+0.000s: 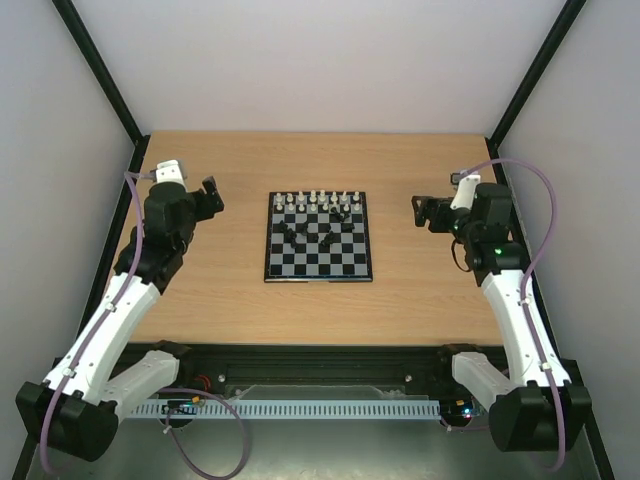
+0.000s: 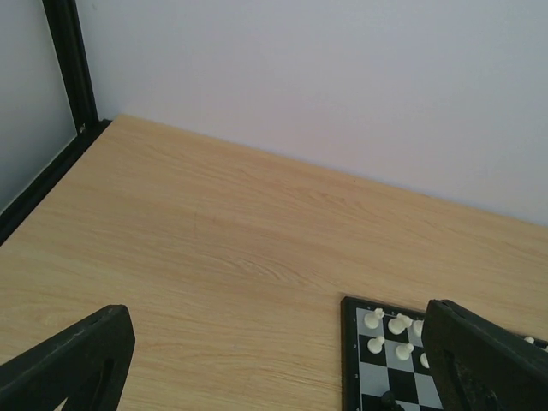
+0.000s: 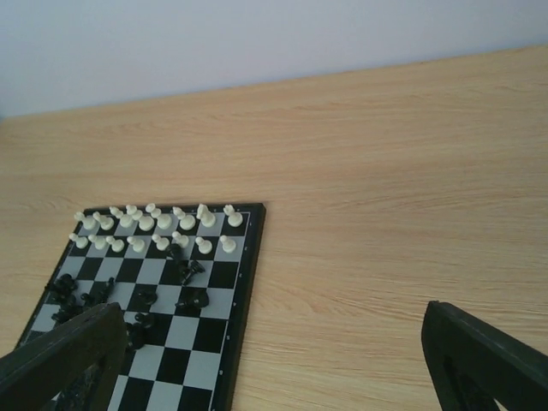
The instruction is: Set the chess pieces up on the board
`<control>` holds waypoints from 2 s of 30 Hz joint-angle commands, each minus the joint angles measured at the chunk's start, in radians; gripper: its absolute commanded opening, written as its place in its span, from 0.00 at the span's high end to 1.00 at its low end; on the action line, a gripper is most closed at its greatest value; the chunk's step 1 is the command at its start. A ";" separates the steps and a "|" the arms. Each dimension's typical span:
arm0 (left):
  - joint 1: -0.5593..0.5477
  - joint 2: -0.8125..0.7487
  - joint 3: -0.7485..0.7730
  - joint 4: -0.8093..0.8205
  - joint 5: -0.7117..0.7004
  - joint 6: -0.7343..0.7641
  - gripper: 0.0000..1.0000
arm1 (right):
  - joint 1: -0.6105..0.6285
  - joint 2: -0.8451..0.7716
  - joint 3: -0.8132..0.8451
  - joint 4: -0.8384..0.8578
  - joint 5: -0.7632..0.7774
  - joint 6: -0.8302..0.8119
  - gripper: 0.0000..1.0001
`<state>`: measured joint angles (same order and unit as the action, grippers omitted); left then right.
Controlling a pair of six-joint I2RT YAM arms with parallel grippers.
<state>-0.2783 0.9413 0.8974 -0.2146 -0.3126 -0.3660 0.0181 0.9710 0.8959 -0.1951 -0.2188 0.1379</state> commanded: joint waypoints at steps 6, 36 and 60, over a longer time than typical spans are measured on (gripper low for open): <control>0.026 0.044 -0.037 0.046 0.019 -0.030 0.01 | -0.022 0.064 -0.046 0.026 -0.159 -0.117 0.02; 0.096 0.541 -0.146 0.186 0.631 -0.263 0.57 | 0.091 0.783 0.166 -0.127 -0.376 -0.123 0.51; -0.024 0.773 -0.159 0.263 0.708 -0.298 0.61 | 0.160 0.943 0.224 -0.216 -0.342 -0.192 0.56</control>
<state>-0.2756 1.6653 0.7361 0.0601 0.3908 -0.6487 0.1680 1.8866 1.1141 -0.3355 -0.5617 -0.0242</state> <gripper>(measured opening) 0.400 0.455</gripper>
